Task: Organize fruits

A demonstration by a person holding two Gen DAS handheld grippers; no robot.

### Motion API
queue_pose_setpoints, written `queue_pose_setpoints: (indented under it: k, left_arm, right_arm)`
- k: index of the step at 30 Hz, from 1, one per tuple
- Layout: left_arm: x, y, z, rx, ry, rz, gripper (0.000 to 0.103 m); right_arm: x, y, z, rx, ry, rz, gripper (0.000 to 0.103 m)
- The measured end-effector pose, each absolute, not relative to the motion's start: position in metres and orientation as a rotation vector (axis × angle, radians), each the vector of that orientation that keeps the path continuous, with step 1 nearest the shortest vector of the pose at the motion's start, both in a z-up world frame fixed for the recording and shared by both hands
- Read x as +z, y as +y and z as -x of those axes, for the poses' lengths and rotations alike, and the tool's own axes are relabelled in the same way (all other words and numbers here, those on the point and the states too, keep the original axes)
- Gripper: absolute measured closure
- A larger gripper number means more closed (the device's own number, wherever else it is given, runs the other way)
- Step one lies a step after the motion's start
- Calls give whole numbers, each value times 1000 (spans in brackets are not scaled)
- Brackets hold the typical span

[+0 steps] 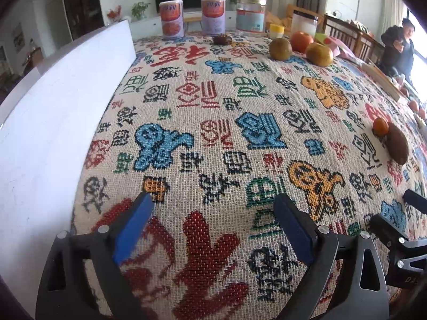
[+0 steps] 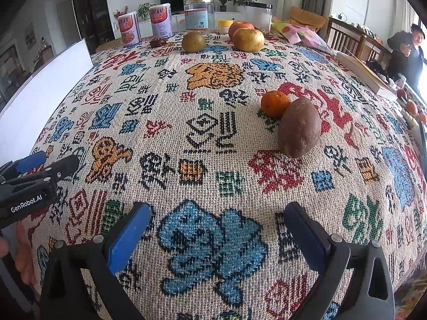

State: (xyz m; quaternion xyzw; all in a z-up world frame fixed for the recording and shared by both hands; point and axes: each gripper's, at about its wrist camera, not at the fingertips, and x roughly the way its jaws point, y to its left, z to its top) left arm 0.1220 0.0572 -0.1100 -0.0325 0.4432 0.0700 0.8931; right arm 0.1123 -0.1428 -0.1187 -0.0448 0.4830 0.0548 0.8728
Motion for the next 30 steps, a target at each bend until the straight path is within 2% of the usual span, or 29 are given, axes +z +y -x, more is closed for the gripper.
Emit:
queue_pose_setpoints:
  k: [15, 21, 26, 30]
  left_arm:
    - [-111, 56, -126, 145, 920, 68, 6]
    - [-111, 56, -126, 145, 920, 68, 6]
    - [-104, 40, -137, 38, 958, 109, 7]
    - [-89, -13, -171, -177, 954, 59, 7]
  right_arm:
    - [-116, -143, -112, 129, 1004, 83, 0]
    - [-80, -169, -95, 137, 905, -35, 1]
    - [-84, -196, -104, 45, 1025, 132, 1]
    - [-84, -234, -105, 62, 1011, -117, 1]
